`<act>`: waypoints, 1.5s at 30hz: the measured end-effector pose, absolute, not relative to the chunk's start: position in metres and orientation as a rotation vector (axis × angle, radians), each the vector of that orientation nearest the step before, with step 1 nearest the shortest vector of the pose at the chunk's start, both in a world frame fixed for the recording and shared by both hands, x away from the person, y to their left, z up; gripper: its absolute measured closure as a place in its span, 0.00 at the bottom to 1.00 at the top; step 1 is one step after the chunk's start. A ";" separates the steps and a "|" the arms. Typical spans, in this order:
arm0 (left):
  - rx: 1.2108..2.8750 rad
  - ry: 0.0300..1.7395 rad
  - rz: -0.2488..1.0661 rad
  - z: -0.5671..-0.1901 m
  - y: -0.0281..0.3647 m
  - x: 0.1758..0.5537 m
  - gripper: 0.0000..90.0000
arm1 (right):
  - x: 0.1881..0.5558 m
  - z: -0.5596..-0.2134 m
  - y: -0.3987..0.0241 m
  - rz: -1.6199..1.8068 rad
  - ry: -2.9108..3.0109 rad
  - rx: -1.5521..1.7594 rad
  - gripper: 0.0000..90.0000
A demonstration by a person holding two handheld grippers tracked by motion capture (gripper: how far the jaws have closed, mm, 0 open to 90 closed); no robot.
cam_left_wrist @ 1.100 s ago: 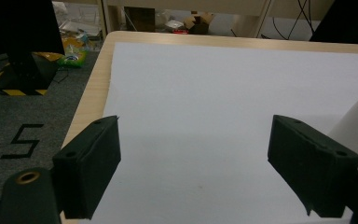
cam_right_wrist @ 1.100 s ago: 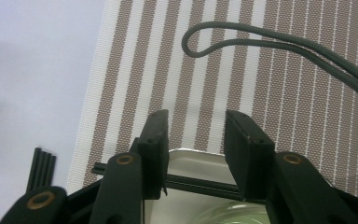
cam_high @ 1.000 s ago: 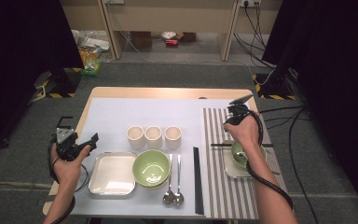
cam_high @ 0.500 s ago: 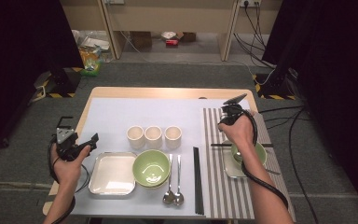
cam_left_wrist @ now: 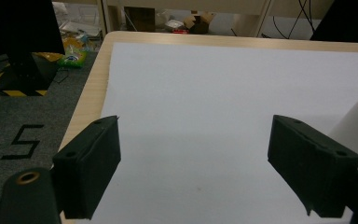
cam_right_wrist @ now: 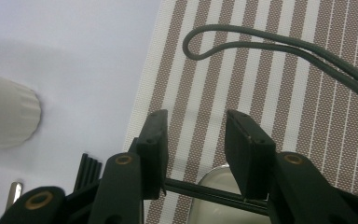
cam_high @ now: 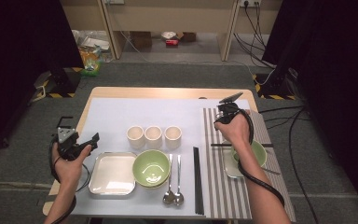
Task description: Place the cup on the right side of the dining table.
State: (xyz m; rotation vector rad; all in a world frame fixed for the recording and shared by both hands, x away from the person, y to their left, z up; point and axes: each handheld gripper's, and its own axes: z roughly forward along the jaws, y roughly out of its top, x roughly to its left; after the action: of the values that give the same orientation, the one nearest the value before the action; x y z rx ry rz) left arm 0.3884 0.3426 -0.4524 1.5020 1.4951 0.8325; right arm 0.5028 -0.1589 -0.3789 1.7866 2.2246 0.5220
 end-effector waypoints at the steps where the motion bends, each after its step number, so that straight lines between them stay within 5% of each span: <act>1: 1.504 1.493 0.832 -0.453 0.343 0.388 0.18 | 0.503 -0.378 -0.157 0.526 2.224 1.790 0.67; 45: 1.494 1.489 0.820 -0.452 0.347 0.383 0.18 | 0.504 -0.377 -0.056 0.600 2.375 1.664 0.67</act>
State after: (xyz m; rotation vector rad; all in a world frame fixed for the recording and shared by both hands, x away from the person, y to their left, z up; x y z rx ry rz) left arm 0.3827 0.3469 -0.4518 1.4945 1.4894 0.8204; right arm 0.5044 -0.0556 -0.3765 1.6644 2.3748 0.5995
